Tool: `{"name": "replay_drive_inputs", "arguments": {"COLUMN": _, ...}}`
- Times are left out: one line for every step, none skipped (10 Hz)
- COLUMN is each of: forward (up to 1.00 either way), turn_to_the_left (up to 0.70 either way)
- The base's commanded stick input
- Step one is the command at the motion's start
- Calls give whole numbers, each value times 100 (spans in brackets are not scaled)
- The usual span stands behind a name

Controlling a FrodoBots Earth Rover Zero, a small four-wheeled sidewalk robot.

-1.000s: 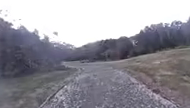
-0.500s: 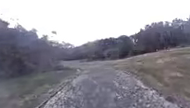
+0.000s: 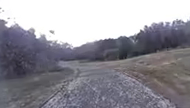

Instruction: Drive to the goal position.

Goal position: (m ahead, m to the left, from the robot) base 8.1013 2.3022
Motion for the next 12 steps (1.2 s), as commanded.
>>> {"name": "replay_drive_inputs", "arguments": {"forward": 70, "turn_to_the_left": 0}}
{"name": "replay_drive_inputs", "arguments": {"forward": 70, "turn_to_the_left": 0}}
{"name": "replay_drive_inputs", "arguments": {"forward": 70, "turn_to_the_left": 0}}
{"name": "replay_drive_inputs", "arguments": {"forward": 70, "turn_to_the_left": 0}}
{"name": "replay_drive_inputs", "arguments": {"forward": 70, "turn_to_the_left": 0}}
{"name": "replay_drive_inputs", "arguments": {"forward": 70, "turn_to_the_left": 0}}
{"name": "replay_drive_inputs", "arguments": {"forward": 70, "turn_to_the_left": 0}}
{"name": "replay_drive_inputs", "arguments": {"forward": 70, "turn_to_the_left": 0}}
{"name": "replay_drive_inputs", "arguments": {"forward": 70, "turn_to_the_left": 0}}
{"name": "replay_drive_inputs", "arguments": {"forward": 70, "turn_to_the_left": 0}}
{"name": "replay_drive_inputs", "arguments": {"forward": 70, "turn_to_the_left": 0}}
{"name": "replay_drive_inputs", "arguments": {"forward": 70, "turn_to_the_left": 0}}
